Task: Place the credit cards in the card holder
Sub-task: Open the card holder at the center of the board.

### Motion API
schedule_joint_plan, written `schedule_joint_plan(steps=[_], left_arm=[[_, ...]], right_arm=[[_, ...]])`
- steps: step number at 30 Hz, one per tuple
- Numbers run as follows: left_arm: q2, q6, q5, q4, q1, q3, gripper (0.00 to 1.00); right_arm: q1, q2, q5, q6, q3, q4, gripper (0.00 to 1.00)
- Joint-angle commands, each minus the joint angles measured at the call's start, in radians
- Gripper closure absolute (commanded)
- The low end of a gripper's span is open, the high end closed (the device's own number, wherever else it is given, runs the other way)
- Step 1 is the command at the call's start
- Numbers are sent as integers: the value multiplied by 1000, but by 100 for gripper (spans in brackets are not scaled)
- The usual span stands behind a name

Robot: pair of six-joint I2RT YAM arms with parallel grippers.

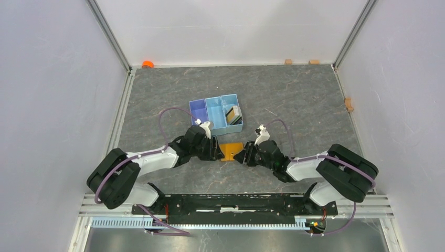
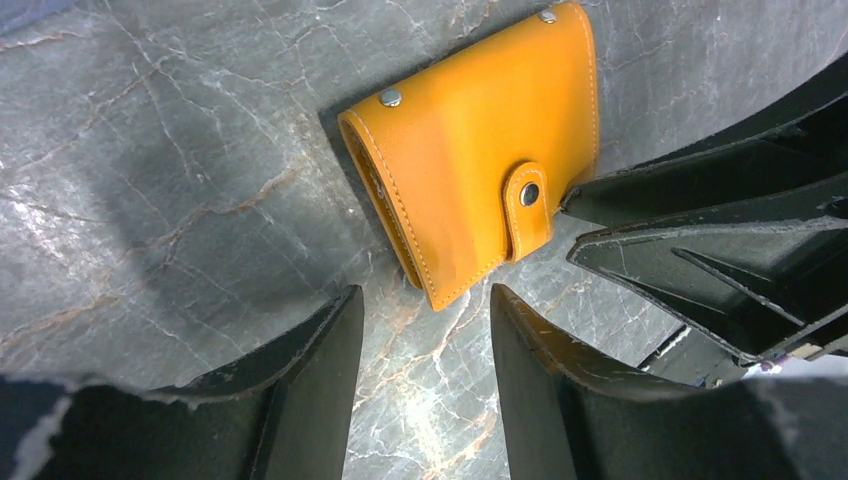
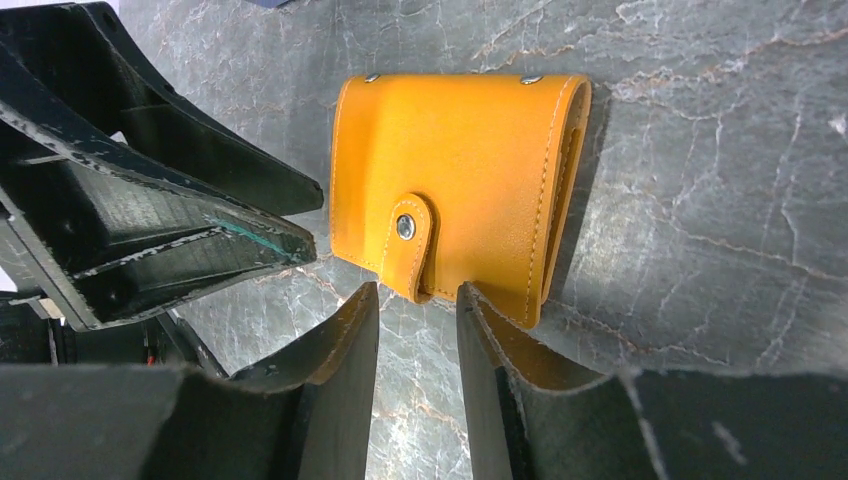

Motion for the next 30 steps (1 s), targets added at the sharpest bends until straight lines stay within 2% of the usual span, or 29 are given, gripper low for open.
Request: schedule_joint_plan(steps=[1, 17, 30], left_arm=[[37, 29, 14, 62, 24, 43, 44], [112, 26, 40, 114, 63, 80, 45], [139, 76, -17, 69, 63, 67, 50]], right_arm=[[-15, 31, -22, -27, 41, 11, 60], [-34, 30, -68, -50, 76, 18, 56], [-57, 134, -90, -23, 91, 71, 60]])
